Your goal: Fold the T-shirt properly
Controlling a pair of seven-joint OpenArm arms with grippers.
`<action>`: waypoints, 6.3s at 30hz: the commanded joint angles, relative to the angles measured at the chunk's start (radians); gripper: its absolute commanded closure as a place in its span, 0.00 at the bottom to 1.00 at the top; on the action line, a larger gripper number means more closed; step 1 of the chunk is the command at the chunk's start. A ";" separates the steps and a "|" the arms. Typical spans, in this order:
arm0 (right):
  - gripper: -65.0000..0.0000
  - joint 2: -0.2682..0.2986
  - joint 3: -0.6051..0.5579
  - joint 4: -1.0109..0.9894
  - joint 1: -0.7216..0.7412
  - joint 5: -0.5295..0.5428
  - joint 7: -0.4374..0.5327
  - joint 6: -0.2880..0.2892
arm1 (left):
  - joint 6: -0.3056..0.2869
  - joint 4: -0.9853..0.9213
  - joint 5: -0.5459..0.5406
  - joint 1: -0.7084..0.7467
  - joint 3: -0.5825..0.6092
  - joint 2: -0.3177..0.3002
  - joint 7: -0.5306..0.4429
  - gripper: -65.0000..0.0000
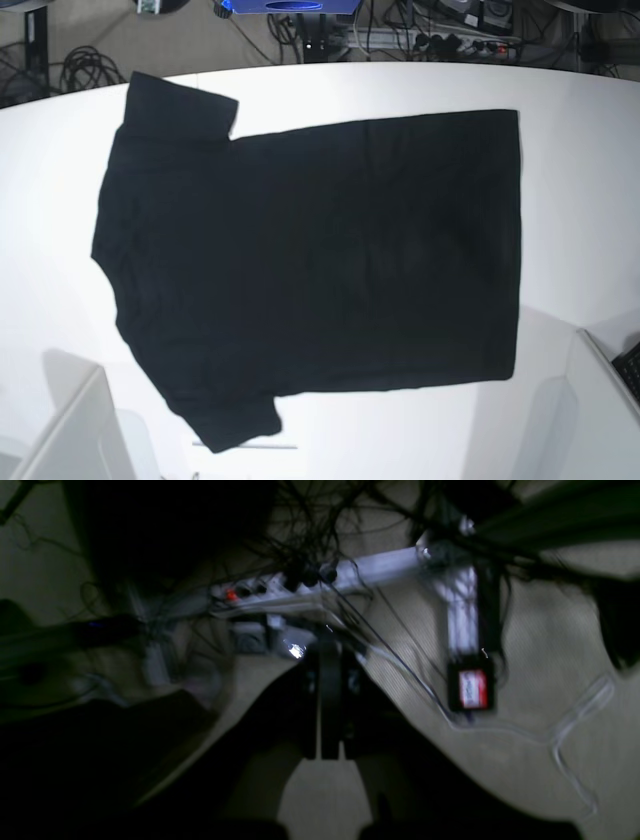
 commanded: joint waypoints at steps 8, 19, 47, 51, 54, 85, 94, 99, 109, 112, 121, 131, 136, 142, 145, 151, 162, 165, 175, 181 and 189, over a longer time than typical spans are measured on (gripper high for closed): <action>1.00 -0.073 0.120 0.434 -0.112 0.003 -0.117 -0.006 | 0.006 0.390 0.000 0.196 -0.117 -0.017 -0.012 1.00; 1.00 -0.082 0.178 0.846 -0.109 0.003 -0.309 -0.004 | 0.006 0.786 0.000 0.287 -0.133 -0.017 -0.002 1.00; 0.35 -0.088 0.435 0.831 0.264 0.450 -0.773 0.398 | -0.014 0.775 -0.560 0.173 -0.246 -0.077 0.000 0.45; 0.36 -0.090 0.401 0.774 0.261 0.450 -0.769 0.398 | -0.089 0.775 -0.650 0.158 -0.254 -0.087 0.000 0.46; 0.36 -0.090 0.390 0.730 0.258 0.448 -0.768 0.398 | -0.091 0.769 -0.657 0.152 -0.256 -0.087 0.041 0.45; 1.00 -0.087 0.324 0.673 0.229 0.444 -0.774 0.398 | -0.094 0.584 -0.664 -0.143 -0.323 -0.038 0.474 0.44; 1.00 -0.087 0.330 0.673 0.225 0.444 -0.774 0.398 | -0.094 0.573 -0.661 -0.264 -0.331 0.049 0.673 0.46; 1.00 -0.087 0.330 0.674 0.224 0.444 -0.773 0.398 | -0.094 0.514 -0.661 -0.279 -0.329 0.048 0.678 0.61; 1.00 -0.090 0.324 0.754 0.184 0.444 -0.766 0.398 | -0.094 0.502 -0.650 -0.272 -0.332 0.014 0.673 1.00; 1.00 -0.091 0.324 0.796 0.170 0.444 -0.768 0.398 | -0.094 0.502 -0.650 -0.270 -0.332 -0.012 0.673 1.00; 1.00 -0.096 0.321 0.817 0.140 0.450 -0.774 0.398 | -0.094 0.588 -0.650 -0.204 -0.423 -0.031 0.675 1.00; 1.00 -0.087 0.238 0.906 0.169 0.447 -0.774 0.398 | -0.088 0.685 -0.650 -0.198 -0.363 -0.031 0.680 1.00; 1.00 -0.087 0.237 0.906 0.204 0.450 -0.774 0.398 | -0.088 0.711 -0.653 -0.204 -0.372 -0.029 0.680 1.00; 1.00 -0.085 0.234 0.906 0.261 0.444 -0.776 0.396 | -0.086 0.715 -0.657 -0.226 -0.374 -0.029 0.680 1.00; 1.00 -0.070 0.230 0.906 0.296 0.444 -0.811 0.392 | -0.085 0.715 -0.655 -0.238 -0.374 -0.028 0.699 1.00; 1.00 -0.053 0.230 0.902 0.402 0.442 -0.901 0.390 | -0.037 0.711 -0.655 -0.328 -0.418 -0.015 0.834 1.00; 1.00 -0.029 0.227 0.797 0.612 0.441 -1.013 0.390 | 0.024 0.706 -0.652 -0.436 -0.432 0.003 0.917 1.00; 1.00 -0.022 0.227 0.748 0.655 0.441 -1.015 0.390 | 0.032 0.706 -0.652 -0.451 -0.430 0.002 0.917 1.00; 1.00 0.030 0.122 0.651 0.720 0.441 -0.966 0.338 | 0.032 0.700 -0.650 -0.470 -0.432 0.002 0.917 1.00; 1.00 0.054 0.122 0.607 0.779 0.441 -0.966 0.330 | 0.032 0.703 -0.650 -0.471 -0.432 -0.001 0.914 1.00; 1.00 0.057 0.108 0.521 0.842 0.441 -0.964 0.330 | 0.034 0.706 -0.652 -0.493 -0.509 0.005 0.919 1.00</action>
